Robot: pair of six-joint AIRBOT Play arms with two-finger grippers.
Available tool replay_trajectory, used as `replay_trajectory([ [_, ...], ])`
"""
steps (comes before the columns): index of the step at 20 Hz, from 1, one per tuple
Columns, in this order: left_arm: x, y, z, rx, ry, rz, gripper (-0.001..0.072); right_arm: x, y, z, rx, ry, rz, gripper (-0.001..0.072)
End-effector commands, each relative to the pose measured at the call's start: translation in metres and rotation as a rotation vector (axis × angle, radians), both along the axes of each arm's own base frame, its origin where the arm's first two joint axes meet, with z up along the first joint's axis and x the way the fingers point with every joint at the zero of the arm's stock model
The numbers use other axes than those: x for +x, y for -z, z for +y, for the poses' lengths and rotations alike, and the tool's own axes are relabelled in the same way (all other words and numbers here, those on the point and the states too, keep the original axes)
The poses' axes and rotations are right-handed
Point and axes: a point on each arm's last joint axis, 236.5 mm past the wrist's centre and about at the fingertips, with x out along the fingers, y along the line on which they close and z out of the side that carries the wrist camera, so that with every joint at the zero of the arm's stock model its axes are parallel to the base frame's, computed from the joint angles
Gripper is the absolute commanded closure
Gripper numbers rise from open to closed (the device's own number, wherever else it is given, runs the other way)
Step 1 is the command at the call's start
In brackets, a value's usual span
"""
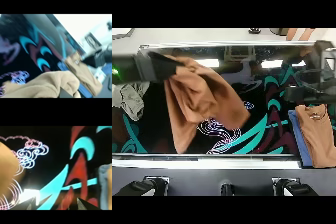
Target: Fold the shirts.
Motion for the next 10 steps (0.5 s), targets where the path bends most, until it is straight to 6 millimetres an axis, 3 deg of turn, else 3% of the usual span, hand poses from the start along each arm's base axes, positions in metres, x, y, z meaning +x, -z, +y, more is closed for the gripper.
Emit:
replay_trajectory([
  [1, -0.015, 0.065, -0.017, 0.107, 0.077, 0.122, 0.068, -0.027, -0.017, -0.01, -0.008, 0.034, -0.019, 0.0119],
  [4, -0.023, 0.203, 0.007, 0.33, 0.077, 0.399, 0.0679, -0.042, 0.008, -0.001, 0.024, 0.034, 0.131, 0.0119],
  [6, -0.039, 0.285, 0.027, 0.459, 0.107, 0.515, 0.0679, -0.036, 0.03, 0.008, 0.049, 0.019, 0.2, 0.0119],
  [7, -0.048, 0.321, 0.04, 0.513, 0.105, 0.589, 0.0678, -0.032, 0.044, 0.013, 0.062, 0.012, 0.234, 0.012],
  [8, -0.052, 0.343, 0.051, 0.545, 0.095, 0.65, 0.0655, -0.026, 0.06, 0.017, 0.074, 0.007, 0.264, 0.0119],
  [9, -0.051, 0.353, 0.06, 0.549, 0.067, 0.708, 0.0488, -0.019, 0.076, 0.021, 0.083, 0.004, 0.29, 0.0116],
  [10, -0.044, 0.352, 0.069, 0.53, 0.016, 0.751, 0.025, -0.013, 0.093, 0.022, 0.084, 0.004, 0.318, 0.0094],
])
